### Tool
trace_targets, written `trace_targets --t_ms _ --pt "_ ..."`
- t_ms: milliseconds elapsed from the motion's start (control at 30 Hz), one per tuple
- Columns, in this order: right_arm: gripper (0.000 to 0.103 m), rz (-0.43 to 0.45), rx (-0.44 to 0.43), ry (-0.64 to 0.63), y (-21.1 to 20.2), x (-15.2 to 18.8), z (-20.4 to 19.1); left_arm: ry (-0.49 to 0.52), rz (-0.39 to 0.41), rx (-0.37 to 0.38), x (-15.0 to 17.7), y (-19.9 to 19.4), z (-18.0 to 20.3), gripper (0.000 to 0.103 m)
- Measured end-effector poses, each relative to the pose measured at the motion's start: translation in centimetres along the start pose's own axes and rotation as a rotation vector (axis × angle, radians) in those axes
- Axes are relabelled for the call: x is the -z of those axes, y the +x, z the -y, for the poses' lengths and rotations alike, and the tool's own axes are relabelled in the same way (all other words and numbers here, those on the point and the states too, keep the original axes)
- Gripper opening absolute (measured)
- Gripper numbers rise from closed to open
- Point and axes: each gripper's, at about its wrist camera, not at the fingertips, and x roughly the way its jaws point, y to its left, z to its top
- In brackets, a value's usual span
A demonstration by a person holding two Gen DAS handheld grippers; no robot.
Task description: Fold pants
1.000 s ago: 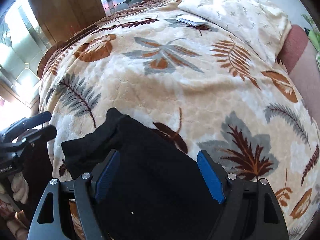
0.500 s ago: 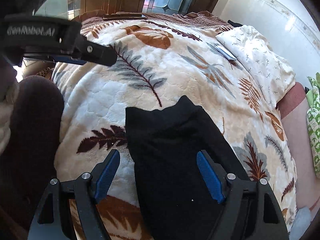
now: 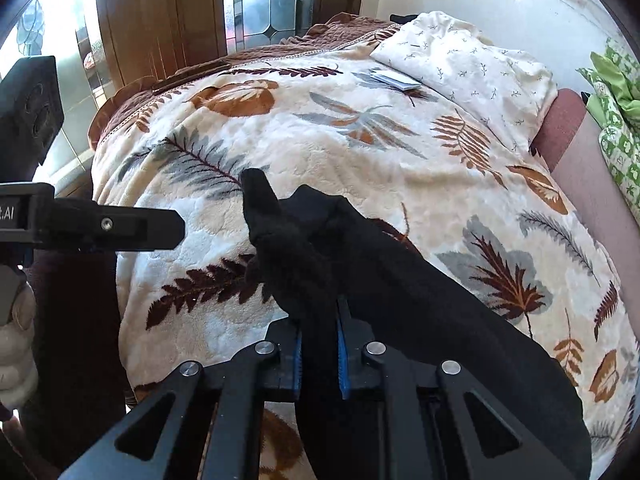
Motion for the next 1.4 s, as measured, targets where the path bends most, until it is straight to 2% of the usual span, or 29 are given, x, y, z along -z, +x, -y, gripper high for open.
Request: trace_targets --t_ms 167,367,433,467,500,567,733,833,867,967,1033,1133,1200,1333,1400 --pt "0.014 0.014 -0.025 0.001 -0.2 0.5 -0.4 -0.053 -0.046 0.109 -0.2 2.7 0.9 0.068" --pt "0.016 0.028 -0.062 0.024 -0.6 1.3 0.1 -0.113 -0.105 0.183 -0.3 5.7 0.7 0.068" --pt "0.023 0.020 -0.067 0.028 -0.9 1.6 0.5 -0.112 -0.116 0.202 0.0 6.2 0.7 0.068" --pt "0.035 0.011 -0.065 0.023 -1.2 1.8 0.8 -0.112 -0.116 0.214 0.1 6.3 0.8 0.068" --pt "0.052 0.003 -0.067 0.019 -1.6 2.1 1.0 -0.113 -0.114 0.230 0.1 6.3 0.7 0.068" --pt "0.069 -0.003 -0.061 0.017 -2.8 2.8 1.9 -0.116 -0.103 0.263 0.1 6.3 0.5 0.068" --pt "0.069 0.005 -0.082 0.195 -5.7 2.9 6.8 -0.075 -0.058 0.301 -0.1 6.0 0.5 0.070" --pt "0.072 0.017 -0.109 0.300 -6.1 0.3 9.6 -0.004 -0.038 0.289 0.1 6.1 1.7 0.073" --pt "0.076 0.009 -0.130 0.322 -5.8 -0.8 10.1 0.026 -0.033 0.294 0.3 6.0 2.1 0.073" --pt "0.078 -0.080 -0.224 0.362 -3.1 -5.0 10.4 0.083 -0.021 0.295 0.8 5.9 2.9 0.075" --pt "0.078 -0.164 -0.251 0.369 -0.5 -7.3 9.7 0.088 -0.024 0.296 0.9 6.2 2.8 0.076" --pt "0.078 -0.329 -0.213 0.363 4.0 -9.8 8.1 0.081 -0.031 0.277 0.8 6.9 2.4 0.076" --pt "0.078 -0.440 -0.152 0.354 6.9 -10.5 7.0 0.089 -0.027 0.264 0.8 7.2 2.5 0.076" --pt "0.077 -0.602 -0.056 0.344 11.5 -10.7 5.0 0.097 -0.021 0.249 0.9 7.4 2.4 0.072" --pt "0.077 -0.653 0.013 0.279 12.9 -10.8 4.0 0.084 -0.028 0.245 0.7 7.5 2.0 0.069"
